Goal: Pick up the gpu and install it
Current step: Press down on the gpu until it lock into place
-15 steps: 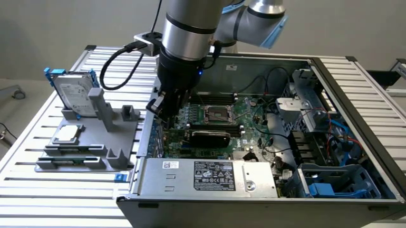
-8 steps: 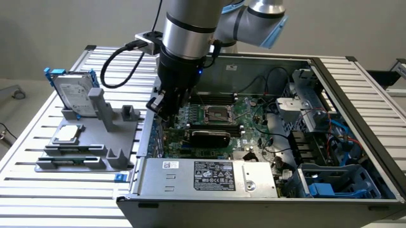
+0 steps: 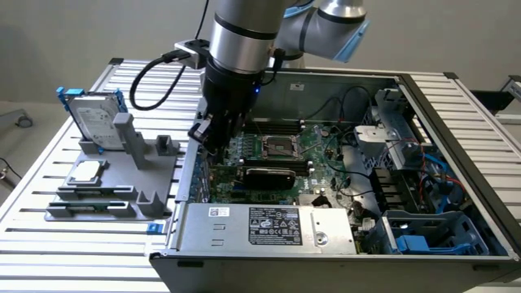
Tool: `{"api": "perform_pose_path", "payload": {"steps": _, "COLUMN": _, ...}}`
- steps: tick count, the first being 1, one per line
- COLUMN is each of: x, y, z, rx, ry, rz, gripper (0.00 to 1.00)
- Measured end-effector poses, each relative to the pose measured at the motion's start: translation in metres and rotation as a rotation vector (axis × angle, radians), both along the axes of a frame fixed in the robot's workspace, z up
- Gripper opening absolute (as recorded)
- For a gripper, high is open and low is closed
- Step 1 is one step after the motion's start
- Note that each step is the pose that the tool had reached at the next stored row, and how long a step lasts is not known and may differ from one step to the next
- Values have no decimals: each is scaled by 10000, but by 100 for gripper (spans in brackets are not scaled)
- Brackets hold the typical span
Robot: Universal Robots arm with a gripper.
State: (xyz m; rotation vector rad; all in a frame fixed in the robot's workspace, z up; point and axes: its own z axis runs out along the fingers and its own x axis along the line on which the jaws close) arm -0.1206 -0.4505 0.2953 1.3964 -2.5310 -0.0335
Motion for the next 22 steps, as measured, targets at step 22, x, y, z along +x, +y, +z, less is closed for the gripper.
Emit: {"api": "perform_pose_path", "payload": {"steps": 22, "x": 1, "y": 59, "z": -7, "rx": -70, "ry": 74, "rz": -107, "gripper": 11}}
